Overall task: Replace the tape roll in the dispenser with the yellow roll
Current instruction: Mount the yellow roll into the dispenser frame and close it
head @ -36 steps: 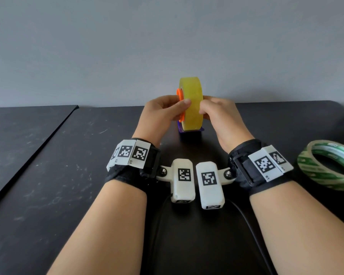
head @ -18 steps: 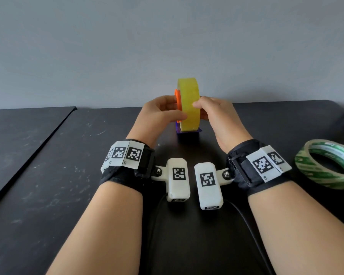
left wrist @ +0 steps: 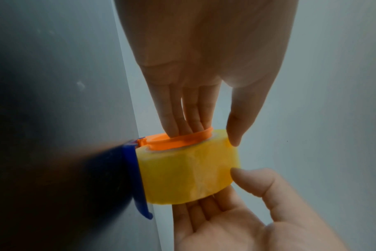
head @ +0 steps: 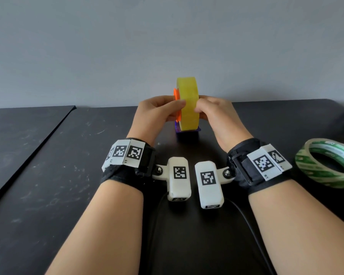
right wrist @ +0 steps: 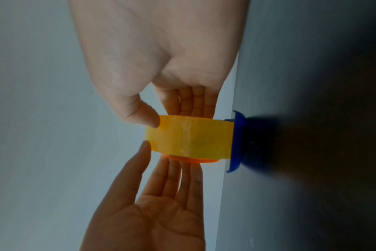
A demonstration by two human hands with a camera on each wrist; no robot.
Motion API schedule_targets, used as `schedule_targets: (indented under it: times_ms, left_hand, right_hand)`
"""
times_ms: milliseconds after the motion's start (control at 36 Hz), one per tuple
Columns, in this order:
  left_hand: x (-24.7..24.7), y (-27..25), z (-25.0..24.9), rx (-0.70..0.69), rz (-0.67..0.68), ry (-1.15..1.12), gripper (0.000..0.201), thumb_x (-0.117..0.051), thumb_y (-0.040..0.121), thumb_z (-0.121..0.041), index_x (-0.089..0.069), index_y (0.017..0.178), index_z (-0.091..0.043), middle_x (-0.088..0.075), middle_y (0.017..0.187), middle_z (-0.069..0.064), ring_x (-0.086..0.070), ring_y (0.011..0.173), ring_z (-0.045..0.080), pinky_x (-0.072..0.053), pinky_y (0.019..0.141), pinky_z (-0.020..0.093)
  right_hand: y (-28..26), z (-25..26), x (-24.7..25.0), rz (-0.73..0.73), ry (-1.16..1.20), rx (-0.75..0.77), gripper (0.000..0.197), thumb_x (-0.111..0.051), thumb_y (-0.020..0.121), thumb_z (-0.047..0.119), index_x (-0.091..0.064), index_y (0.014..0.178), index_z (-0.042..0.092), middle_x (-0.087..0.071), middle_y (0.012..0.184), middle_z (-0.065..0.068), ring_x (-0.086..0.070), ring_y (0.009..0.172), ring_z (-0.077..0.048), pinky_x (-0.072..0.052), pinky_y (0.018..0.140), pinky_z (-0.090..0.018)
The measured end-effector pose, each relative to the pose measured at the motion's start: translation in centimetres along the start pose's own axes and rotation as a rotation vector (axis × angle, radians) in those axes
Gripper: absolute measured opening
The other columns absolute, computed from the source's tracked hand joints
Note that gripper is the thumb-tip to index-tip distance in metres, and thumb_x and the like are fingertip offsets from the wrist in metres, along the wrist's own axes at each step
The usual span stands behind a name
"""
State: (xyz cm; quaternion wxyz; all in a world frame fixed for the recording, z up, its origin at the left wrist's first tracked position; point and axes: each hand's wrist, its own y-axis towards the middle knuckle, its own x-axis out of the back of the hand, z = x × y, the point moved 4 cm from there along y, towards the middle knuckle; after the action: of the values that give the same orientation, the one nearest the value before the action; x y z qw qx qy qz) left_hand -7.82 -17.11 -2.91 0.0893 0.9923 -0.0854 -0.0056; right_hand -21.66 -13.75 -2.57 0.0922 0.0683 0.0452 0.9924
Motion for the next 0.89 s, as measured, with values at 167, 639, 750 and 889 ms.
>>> schedule_targets:
  times_ms: [167,639,750,889]
  left_hand:
    - [0.0,-0.1,-0.1,0.002,0.001,0.001,0.019,-0.071,0.084,-0.012,-0.074,0.099,-0.002,-0.075,0.089,0.015,-0.069,0.078,0.021,-0.059,0.084,0.034]
    - [0.1,-0.1,-0.1,0.019,-0.008,0.009,0.016,-0.071,0.083,-0.015,-0.074,0.095,-0.004,-0.074,0.087,0.016,-0.069,0.079,0.021,-0.059,0.087,0.039]
    - [0.1,-0.1,-0.1,0.024,0.031,0.033,0.018,-0.070,0.081,-0.011,-0.072,0.097,-0.004,-0.074,0.093,0.016,-0.069,0.083,0.023,-0.058,0.089,0.040]
    - [-0.1,0.0,-0.1,0.013,0.087,0.108,0.028,-0.069,0.076,0.000,-0.068,0.103,-0.005,-0.073,0.095,0.013,-0.069,0.085,0.020,-0.056,0.088,0.033]
  right_hand:
    - [0.1,-0.4,0.4,-0.056,0.013,-0.009,0.044,-0.058,0.082,0.026,-0.060,0.098,-0.015,-0.066,0.103,-0.032,-0.059,0.081,-0.018,-0.052,0.087,-0.039]
    - [-0.7,0.5,0.0,-0.041,-0.037,-0.033,0.053,-0.054,0.074,0.030,-0.052,0.096,-0.018,-0.052,0.108,-0.043,-0.048,0.076,-0.028,-0.048,0.090,-0.057]
    - [-0.5,0.3,0.0,-0.061,-0.034,-0.017,0.047,-0.055,0.085,0.027,-0.055,0.102,-0.017,-0.055,0.116,-0.038,-0.054,0.080,-0.025,-0.050,0.090,-0.047]
    - [-0.5,0.1,0.3,-0.108,-0.046,-0.052,0.049,-0.056,0.086,0.026,-0.055,0.111,-0.016,-0.049,0.130,-0.034,-0.049,0.120,-0.044,-0.035,0.106,-0.056]
